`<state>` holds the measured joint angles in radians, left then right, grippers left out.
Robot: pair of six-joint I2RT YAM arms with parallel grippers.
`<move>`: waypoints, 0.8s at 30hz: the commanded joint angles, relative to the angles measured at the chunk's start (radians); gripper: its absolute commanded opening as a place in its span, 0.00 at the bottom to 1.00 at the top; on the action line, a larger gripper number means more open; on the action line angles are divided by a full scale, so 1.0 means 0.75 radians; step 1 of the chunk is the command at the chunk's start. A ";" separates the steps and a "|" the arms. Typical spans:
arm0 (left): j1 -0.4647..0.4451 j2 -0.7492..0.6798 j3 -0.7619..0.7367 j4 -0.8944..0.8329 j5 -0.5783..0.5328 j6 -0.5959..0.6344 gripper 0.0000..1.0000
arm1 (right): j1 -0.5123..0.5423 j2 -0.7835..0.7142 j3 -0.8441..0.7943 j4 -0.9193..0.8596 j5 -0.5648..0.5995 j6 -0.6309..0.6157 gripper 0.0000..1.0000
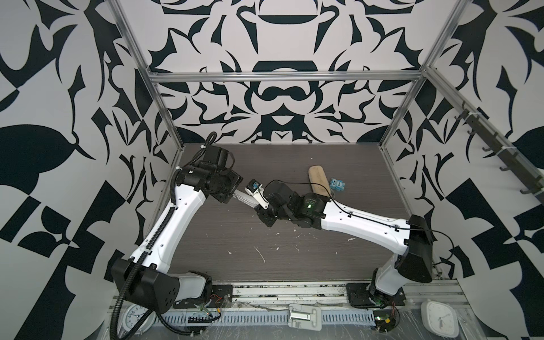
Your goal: Load the batteries into the remote control
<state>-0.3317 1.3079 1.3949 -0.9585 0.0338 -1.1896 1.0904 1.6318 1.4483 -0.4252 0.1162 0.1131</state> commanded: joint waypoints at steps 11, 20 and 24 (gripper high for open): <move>0.086 -0.272 -0.137 0.296 0.191 0.301 0.94 | -0.183 -0.298 -0.205 0.214 -0.204 0.466 0.00; 0.029 -0.150 -0.029 0.363 0.109 0.105 0.99 | -0.331 -0.427 -0.412 0.486 -0.312 0.702 0.00; -0.053 -0.019 0.050 0.372 0.060 -0.016 0.99 | -0.331 -0.428 -0.450 0.573 -0.312 0.739 0.00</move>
<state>-0.3408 1.2438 1.3815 -0.7029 0.1181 -1.1156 0.8364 1.3422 1.1126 -0.1326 -0.0944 0.6212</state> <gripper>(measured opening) 0.992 0.247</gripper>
